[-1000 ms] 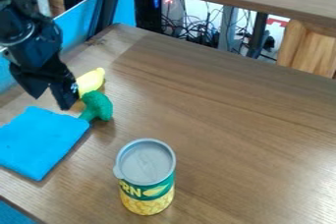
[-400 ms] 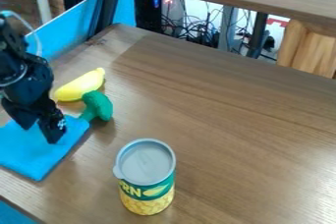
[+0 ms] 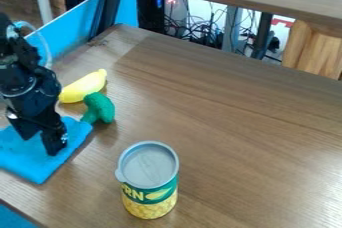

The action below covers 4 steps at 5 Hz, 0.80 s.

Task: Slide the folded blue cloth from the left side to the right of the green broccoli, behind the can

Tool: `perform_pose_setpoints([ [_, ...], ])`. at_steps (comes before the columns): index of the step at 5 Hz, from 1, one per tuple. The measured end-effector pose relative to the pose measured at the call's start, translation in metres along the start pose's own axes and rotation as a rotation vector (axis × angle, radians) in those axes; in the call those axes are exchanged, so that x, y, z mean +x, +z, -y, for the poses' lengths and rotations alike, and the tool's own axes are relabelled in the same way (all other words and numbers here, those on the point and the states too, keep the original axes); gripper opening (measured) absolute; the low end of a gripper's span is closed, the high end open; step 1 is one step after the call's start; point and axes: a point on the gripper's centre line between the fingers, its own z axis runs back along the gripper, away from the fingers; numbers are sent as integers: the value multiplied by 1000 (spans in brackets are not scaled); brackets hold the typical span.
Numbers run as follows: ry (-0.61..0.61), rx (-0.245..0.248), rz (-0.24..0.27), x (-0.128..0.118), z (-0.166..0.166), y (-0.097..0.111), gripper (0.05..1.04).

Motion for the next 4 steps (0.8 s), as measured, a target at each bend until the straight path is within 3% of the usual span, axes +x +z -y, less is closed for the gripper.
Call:
perform_pose_setpoints([
  [1, -60, -40, 34, 17, 34, -2, 1004],
  [2, -189, -88, 52, 34, 92, 0, 1004],
  [4, -248, -138, 74, 56, 137, 3, 1004],
])
